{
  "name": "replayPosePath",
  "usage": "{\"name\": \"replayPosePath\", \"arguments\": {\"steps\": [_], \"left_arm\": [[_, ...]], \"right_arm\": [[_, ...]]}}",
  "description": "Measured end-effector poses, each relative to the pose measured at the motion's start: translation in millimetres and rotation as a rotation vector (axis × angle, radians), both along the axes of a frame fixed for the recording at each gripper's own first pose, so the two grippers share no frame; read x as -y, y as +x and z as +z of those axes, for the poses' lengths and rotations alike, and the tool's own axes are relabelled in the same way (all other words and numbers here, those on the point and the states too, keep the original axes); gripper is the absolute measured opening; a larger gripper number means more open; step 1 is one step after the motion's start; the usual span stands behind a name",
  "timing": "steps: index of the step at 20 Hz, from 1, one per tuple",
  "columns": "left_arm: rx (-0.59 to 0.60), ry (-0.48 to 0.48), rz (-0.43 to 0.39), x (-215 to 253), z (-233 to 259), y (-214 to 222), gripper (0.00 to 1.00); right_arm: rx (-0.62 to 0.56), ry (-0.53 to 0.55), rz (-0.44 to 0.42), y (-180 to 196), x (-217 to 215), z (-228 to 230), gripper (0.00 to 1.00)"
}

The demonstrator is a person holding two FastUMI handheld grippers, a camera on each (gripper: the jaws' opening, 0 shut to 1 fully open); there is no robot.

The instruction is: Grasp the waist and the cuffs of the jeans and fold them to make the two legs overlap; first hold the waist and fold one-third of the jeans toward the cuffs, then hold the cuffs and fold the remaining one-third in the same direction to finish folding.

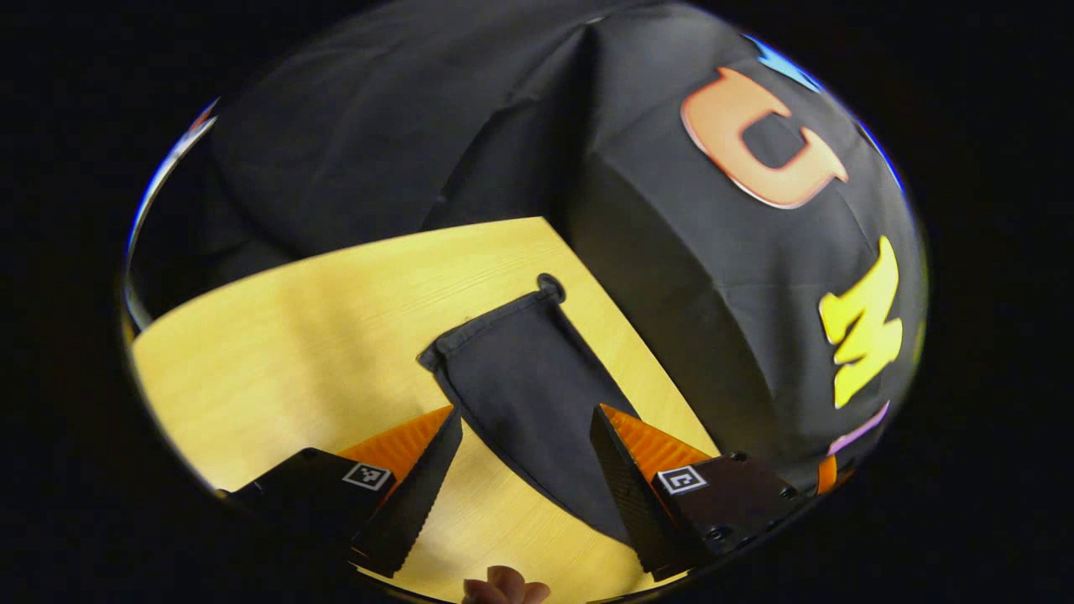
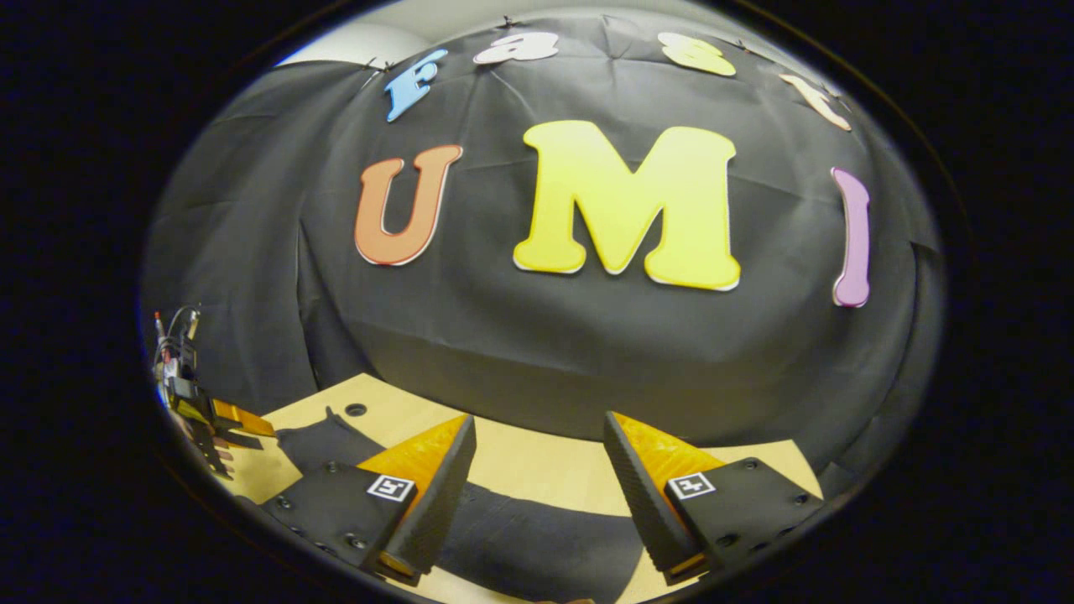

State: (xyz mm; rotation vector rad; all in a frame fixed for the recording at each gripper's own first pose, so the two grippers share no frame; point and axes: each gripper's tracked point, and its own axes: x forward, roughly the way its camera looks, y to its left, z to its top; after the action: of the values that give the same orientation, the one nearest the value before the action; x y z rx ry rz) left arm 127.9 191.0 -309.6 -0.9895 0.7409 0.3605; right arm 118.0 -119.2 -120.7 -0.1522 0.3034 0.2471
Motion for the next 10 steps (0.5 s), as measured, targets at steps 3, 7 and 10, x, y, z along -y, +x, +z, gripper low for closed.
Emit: {"name": "replayPosePath", "arguments": {"steps": [3,7,10], "left_arm": [[-0.042,-0.065,0.081,-3,-26,11,0.99],[-0.096,-0.176,0.133,-5,-49,14,0.99],[-0.079,-0.184,0.154,-13,-51,23,0.96]], "right_arm": [[0.005,0.009,-0.067,3,32,8,0.9],[-0.017,0.027,-0.166,4,76,9,0.91],[-0.01,0.019,-0.213,1,97,15,0.93]]}}
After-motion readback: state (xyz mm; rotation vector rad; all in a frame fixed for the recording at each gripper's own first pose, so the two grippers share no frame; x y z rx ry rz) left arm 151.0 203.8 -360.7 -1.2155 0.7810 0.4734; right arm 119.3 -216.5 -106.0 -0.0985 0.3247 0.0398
